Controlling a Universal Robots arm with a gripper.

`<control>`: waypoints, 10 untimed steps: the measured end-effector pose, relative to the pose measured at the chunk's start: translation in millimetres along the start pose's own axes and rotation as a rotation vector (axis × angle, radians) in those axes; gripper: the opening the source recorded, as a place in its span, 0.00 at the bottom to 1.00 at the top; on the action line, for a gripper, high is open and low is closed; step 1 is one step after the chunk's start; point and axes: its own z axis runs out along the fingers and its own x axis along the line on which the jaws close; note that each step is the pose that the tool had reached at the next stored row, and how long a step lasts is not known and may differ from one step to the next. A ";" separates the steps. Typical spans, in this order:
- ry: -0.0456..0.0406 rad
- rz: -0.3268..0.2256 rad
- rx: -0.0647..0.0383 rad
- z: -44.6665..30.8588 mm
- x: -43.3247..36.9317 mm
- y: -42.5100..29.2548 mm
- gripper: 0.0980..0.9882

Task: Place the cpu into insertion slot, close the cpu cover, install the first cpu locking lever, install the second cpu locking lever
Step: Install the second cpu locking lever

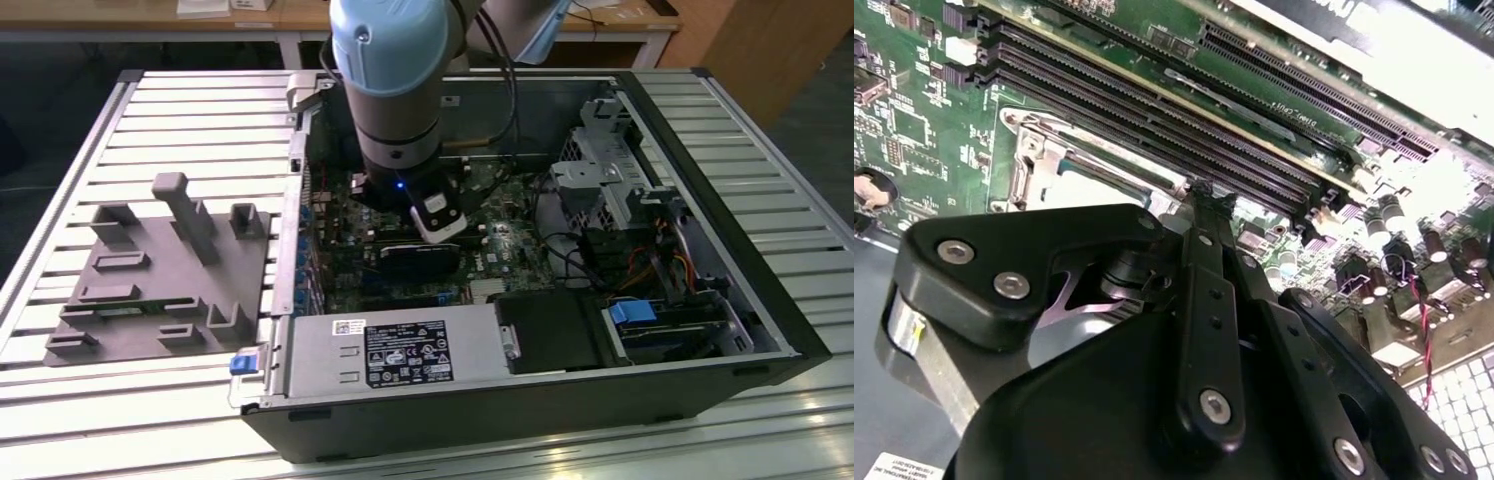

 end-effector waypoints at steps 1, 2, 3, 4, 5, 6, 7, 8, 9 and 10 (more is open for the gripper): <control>-0.0001 0.000 0.000 0.4 0.2 -0.1 0.01; -0.0004 0.000 0.000 0.9 0.5 -0.3 0.01; -0.0005 0.000 0.000 1.4 0.9 -0.5 0.01; -0.0006 0.000 0.000 1.8 1.4 -0.8 0.01; -0.0006 0.000 0.000 2.2 2.1 -1.0 0.01; -0.0007 0.000 0.000 2.5 2.8 -1.1 0.01; -0.0008 0.000 0.000 2.9 3.4 -1.2 0.01; -0.0009 0.000 0.000 3.3 3.8 -1.2 0.01; -0.0008 0.000 0.000 3.5 4.1 -1.0 0.01; -0.0008 0.000 0.000 3.8 4.3 -0.8 0.01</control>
